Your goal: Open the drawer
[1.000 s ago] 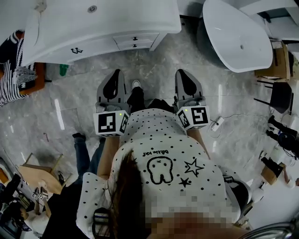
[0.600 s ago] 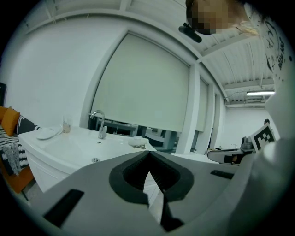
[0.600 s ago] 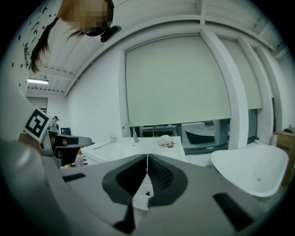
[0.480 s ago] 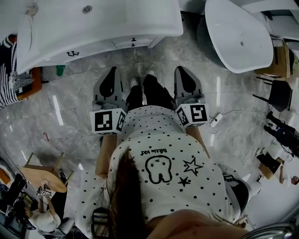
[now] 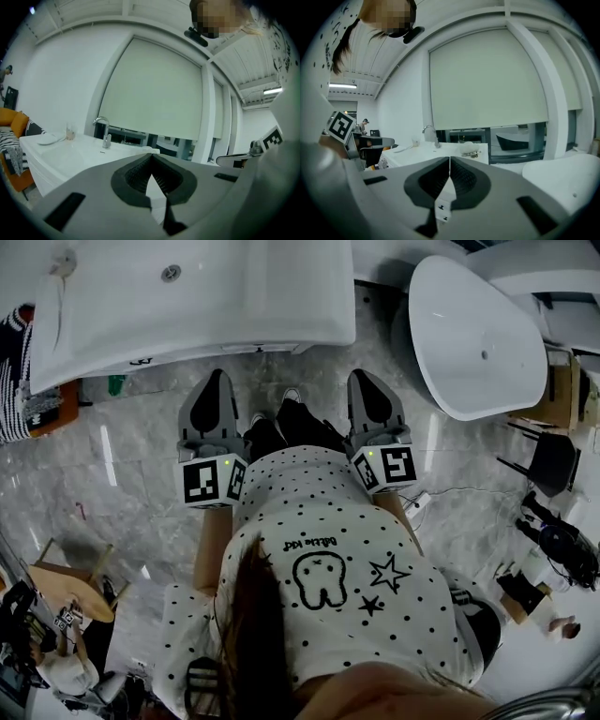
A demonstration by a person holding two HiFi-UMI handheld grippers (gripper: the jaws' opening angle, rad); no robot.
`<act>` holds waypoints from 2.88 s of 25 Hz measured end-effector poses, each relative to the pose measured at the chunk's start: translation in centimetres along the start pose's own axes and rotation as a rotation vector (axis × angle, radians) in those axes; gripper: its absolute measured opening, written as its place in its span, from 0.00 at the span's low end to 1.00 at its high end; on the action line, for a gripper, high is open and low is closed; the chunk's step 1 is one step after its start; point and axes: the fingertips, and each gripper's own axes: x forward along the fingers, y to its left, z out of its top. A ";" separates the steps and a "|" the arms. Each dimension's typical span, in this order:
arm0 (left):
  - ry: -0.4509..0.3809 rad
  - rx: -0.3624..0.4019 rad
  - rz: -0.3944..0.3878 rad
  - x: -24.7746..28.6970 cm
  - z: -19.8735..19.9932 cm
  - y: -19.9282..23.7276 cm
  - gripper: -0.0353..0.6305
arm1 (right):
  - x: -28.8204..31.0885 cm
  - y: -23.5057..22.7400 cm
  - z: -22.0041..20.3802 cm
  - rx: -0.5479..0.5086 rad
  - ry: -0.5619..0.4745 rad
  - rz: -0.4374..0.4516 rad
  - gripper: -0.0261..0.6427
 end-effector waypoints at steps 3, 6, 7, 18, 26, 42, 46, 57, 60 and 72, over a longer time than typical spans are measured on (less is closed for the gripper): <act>-0.011 -0.007 0.032 1.1 0.0 -0.2 0.06 | 0.9 -1.5 0.1 -0.005 0.004 0.019 0.06; -0.007 -0.008 0.051 1.8 -0.2 -0.1 0.06 | 1.8 -2.2 0.2 -0.006 0.009 0.032 0.06; -0.003 -0.006 0.053 1.8 -0.2 0.0 0.06 | 2.0 -2.2 0.1 -0.004 0.010 0.034 0.06; 0.084 0.007 0.027 3.5 -2.1 2.5 0.06 | 4.1 -1.6 0.9 0.011 0.000 0.003 0.06; 0.320 -0.004 0.001 6.3 -12.5 4.4 0.06 | 5.3 -1.3 -0.8 0.026 0.059 -0.014 0.06; 0.696 0.054 -0.088 15.9 -40.3 6.6 0.29 | 7.8 0.1 -7.4 0.092 0.187 -0.004 0.06; 0.705 0.049 -0.062 17.7 -42.9 7.3 0.30 | 7.7 -0.5 -9.3 0.114 0.218 -0.030 0.06; 0.720 0.009 0.093 20.3 -45.5 8.3 0.29 | 6.8 -1.6 -11.8 0.136 0.275 -0.051 0.06; 0.711 -0.016 0.101 20.2 -45.9 8.3 0.26 | 6.6 -1.8 -12.2 0.137 0.282 -0.054 0.06; 0.722 -0.030 0.074 18.3 -46.2 8.0 0.24 | 7.0 -1.1 -12.6 0.135 0.296 -0.018 0.06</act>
